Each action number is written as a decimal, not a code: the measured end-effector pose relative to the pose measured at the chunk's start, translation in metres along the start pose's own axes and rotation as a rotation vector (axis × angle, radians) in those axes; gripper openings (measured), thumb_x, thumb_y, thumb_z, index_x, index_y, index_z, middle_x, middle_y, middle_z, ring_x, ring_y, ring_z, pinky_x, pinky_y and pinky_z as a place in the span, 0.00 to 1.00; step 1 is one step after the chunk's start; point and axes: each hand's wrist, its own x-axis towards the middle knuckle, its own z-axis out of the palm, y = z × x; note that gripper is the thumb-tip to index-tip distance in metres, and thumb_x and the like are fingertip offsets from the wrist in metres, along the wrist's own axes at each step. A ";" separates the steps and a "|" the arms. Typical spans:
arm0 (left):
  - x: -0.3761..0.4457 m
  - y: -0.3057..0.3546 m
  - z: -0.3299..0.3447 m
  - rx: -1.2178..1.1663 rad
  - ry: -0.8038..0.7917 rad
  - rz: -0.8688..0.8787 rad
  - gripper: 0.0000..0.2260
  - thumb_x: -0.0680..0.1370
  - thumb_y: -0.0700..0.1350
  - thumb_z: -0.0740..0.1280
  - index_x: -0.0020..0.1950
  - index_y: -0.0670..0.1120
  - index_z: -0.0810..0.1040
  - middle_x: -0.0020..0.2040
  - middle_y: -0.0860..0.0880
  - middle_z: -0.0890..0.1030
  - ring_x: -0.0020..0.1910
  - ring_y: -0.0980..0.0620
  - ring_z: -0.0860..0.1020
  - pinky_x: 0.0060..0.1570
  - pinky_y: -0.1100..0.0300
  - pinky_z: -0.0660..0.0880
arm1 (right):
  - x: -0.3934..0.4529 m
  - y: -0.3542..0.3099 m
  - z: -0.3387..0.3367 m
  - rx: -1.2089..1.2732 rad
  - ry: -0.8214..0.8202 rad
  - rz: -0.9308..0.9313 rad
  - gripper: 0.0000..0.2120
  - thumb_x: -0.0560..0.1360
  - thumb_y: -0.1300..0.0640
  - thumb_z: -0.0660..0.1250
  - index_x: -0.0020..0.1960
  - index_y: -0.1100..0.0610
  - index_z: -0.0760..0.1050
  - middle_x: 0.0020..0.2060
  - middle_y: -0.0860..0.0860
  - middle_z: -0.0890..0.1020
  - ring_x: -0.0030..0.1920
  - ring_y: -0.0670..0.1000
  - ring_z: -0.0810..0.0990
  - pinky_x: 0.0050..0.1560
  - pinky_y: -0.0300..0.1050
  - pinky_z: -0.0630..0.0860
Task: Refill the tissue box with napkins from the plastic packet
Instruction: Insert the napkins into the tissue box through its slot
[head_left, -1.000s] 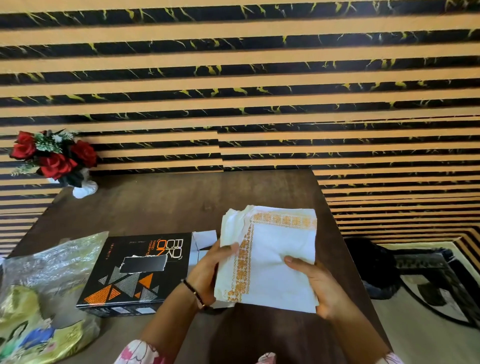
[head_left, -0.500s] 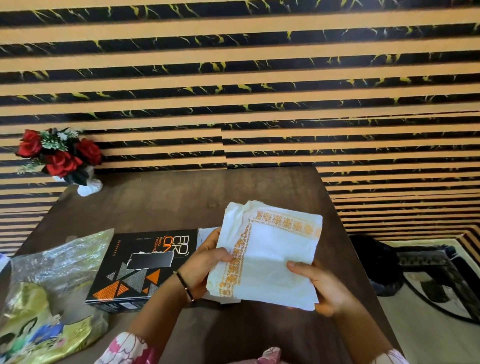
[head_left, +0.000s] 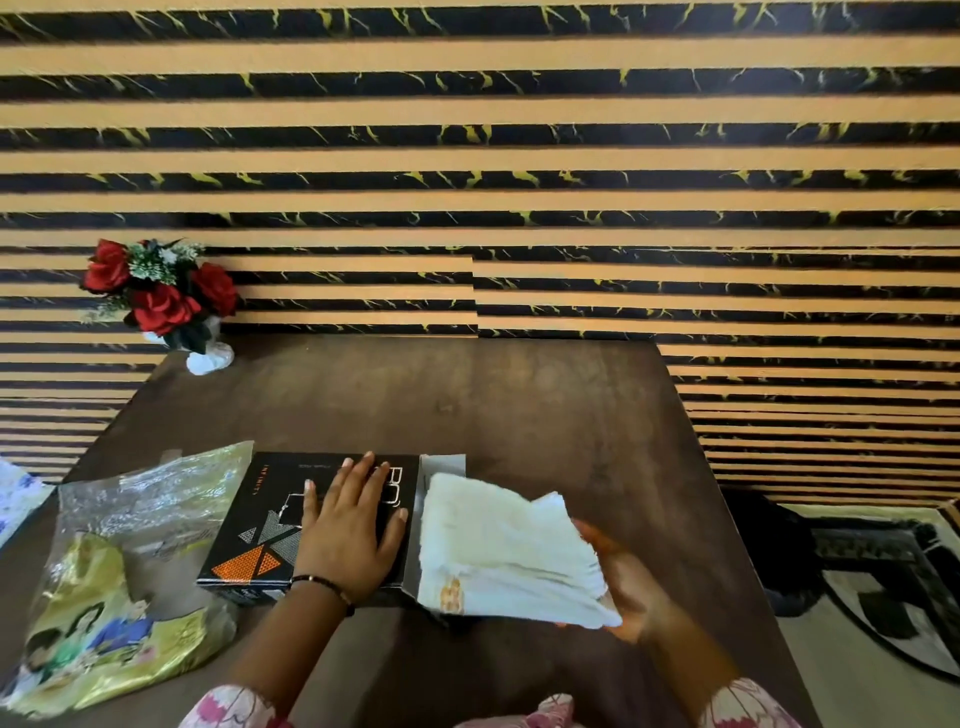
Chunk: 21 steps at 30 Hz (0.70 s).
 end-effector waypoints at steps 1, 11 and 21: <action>0.000 -0.001 0.002 0.012 -0.001 0.021 0.34 0.70 0.64 0.42 0.73 0.51 0.58 0.76 0.50 0.56 0.75 0.50 0.51 0.71 0.44 0.41 | -0.001 0.004 -0.002 0.035 -0.001 0.036 0.12 0.73 0.56 0.62 0.50 0.60 0.79 0.42 0.59 0.82 0.46 0.57 0.80 0.50 0.52 0.73; -0.017 -0.009 0.000 -0.025 -0.005 0.125 0.30 0.72 0.61 0.43 0.73 0.53 0.56 0.75 0.54 0.54 0.73 0.56 0.47 0.72 0.52 0.41 | 0.019 0.013 -0.008 -0.166 0.115 0.004 0.18 0.81 0.59 0.50 0.67 0.66 0.65 0.55 0.60 0.75 0.59 0.64 0.74 0.56 0.58 0.70; -0.011 -0.003 -0.002 0.021 -0.028 0.056 0.33 0.70 0.63 0.39 0.74 0.55 0.52 0.76 0.54 0.50 0.71 0.59 0.40 0.71 0.55 0.37 | 0.053 0.015 -0.035 -0.346 -0.127 0.025 0.22 0.66 0.62 0.73 0.59 0.56 0.73 0.52 0.57 0.83 0.53 0.58 0.81 0.43 0.54 0.80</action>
